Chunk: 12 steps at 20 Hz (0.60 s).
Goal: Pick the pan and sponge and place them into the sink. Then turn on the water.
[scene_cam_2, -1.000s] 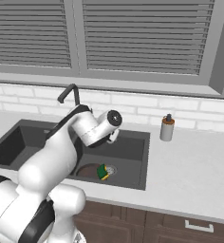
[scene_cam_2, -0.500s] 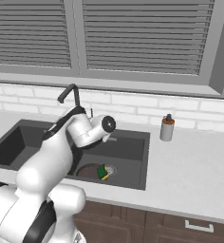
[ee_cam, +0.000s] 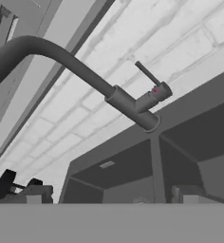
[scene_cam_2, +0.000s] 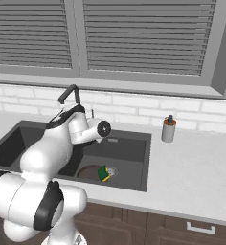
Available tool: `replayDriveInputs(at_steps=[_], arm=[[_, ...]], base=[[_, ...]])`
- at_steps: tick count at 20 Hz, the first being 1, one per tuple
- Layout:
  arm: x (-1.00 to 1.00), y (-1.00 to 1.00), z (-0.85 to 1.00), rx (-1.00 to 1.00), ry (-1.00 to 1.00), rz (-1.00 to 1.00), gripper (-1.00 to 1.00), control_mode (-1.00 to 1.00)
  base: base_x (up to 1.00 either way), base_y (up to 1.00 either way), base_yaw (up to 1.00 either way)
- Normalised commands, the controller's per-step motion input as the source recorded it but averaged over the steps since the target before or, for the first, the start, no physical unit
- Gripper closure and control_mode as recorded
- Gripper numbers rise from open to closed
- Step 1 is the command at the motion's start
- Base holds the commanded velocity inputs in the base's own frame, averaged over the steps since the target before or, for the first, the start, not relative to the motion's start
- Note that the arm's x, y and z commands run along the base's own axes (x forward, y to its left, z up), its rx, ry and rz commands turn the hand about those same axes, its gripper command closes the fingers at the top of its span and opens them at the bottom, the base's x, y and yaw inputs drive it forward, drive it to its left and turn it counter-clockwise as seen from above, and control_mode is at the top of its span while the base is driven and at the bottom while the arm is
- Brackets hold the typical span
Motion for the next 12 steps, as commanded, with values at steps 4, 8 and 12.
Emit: replayDriveInputs(at_steps=[4,8,12], arm=[[0.41,0.0,-0.04,0.05,0.0,0.0,-1.0,-1.0],[0.35,0.0,-0.13,0.02,0.0,0.0,-1.0,-1.0],[0.34,0.0,-0.13,0.0,0.0,0.0,-1.0,-1.0]], base=[[0.0,0.0,0.0],[0.0,0.0,0.0],[0.0,0.0,0.0]])
